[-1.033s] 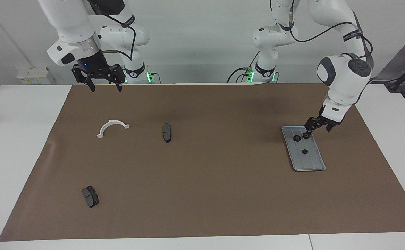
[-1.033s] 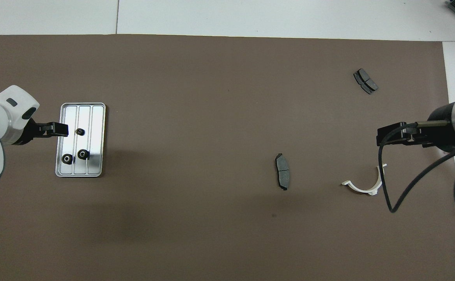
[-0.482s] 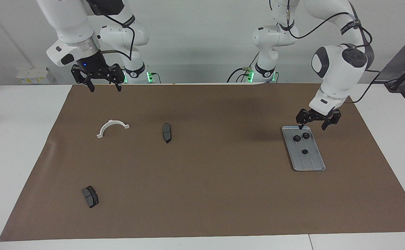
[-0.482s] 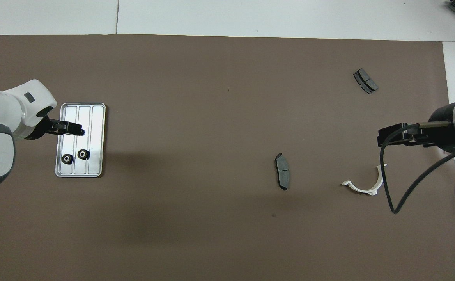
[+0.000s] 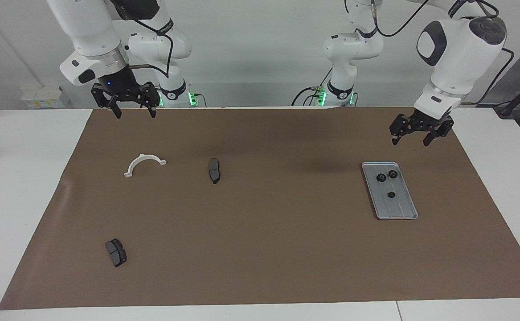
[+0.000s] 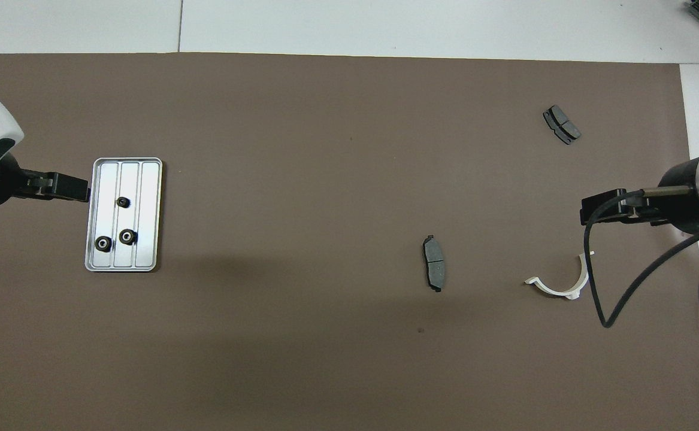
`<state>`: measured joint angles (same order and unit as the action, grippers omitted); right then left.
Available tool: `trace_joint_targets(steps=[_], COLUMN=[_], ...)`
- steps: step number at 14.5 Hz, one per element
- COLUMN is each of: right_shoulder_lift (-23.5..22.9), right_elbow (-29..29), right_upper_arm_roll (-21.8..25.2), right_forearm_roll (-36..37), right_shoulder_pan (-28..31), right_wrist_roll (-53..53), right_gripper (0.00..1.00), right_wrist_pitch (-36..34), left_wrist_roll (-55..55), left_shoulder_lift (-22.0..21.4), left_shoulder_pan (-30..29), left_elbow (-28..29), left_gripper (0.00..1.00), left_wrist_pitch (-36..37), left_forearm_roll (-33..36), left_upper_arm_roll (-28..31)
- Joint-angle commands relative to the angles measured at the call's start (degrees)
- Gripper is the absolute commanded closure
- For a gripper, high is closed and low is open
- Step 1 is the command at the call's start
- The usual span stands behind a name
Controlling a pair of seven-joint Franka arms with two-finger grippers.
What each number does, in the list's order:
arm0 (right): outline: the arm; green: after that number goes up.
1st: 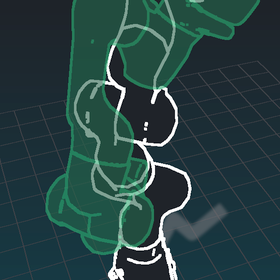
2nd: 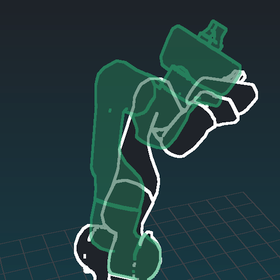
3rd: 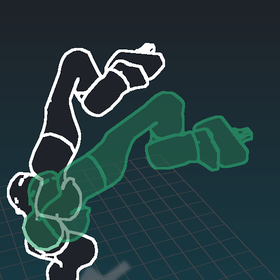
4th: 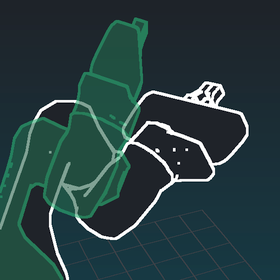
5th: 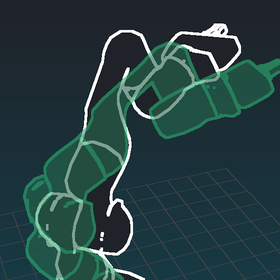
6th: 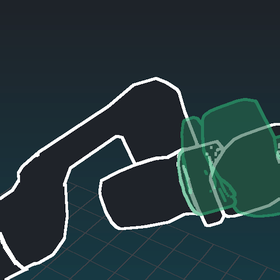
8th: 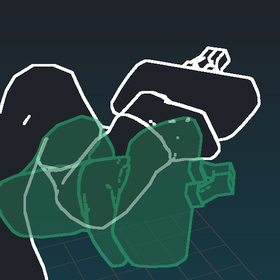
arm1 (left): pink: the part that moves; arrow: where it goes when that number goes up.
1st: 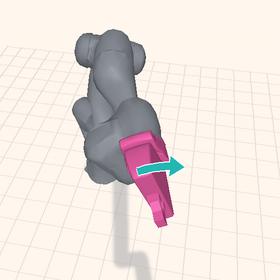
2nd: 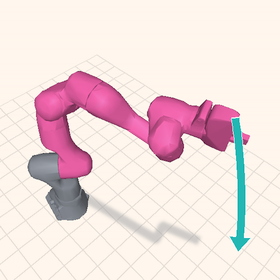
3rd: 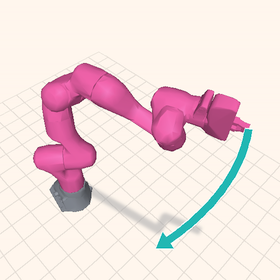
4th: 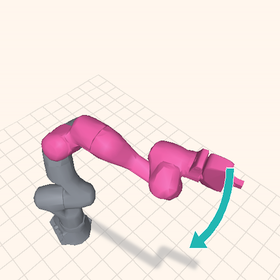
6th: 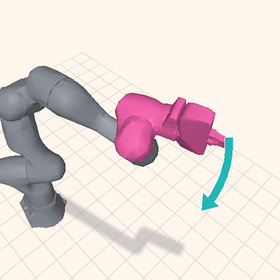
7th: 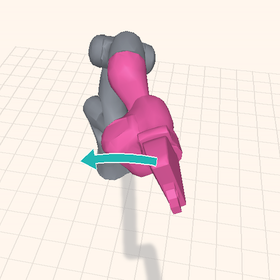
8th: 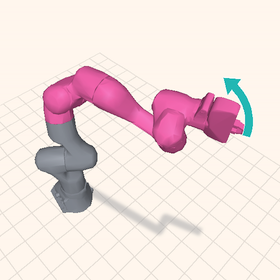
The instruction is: Pick bearing gear from pile to tray
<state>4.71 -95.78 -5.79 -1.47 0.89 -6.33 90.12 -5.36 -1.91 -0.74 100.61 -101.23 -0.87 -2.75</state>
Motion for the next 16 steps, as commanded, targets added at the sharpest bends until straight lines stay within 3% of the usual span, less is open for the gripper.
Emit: trace_joint_targets(steps=[1, 16], right_shoulder_lift=[1.5, 1.5], right_elbow=[-1.8, -2.6], right_upper_arm_roll=[-0.6, -0.6], right_forearm_roll=[0.0, 0.0], right_shoulder_pan=[0.8, 0.7], right_wrist_roll=[1.9, 1.3], right_gripper=[0.00, 0.00], right_wrist_pitch=[1.4, 5.9], left_wrist_roll=[-1.1, -1.8], left_shoulder_lift=[2.6, 1.4], left_shoulder_pan=[-0.3, 0.0], left_elbow=[-8.1, -7.3], left_gripper=[0.00, 0.00], left_wrist_pitch=[7.3, 8.4], left_forearm_roll=[-1.0, -1.1], left_upper_arm_roll=[0.3, 0.3])
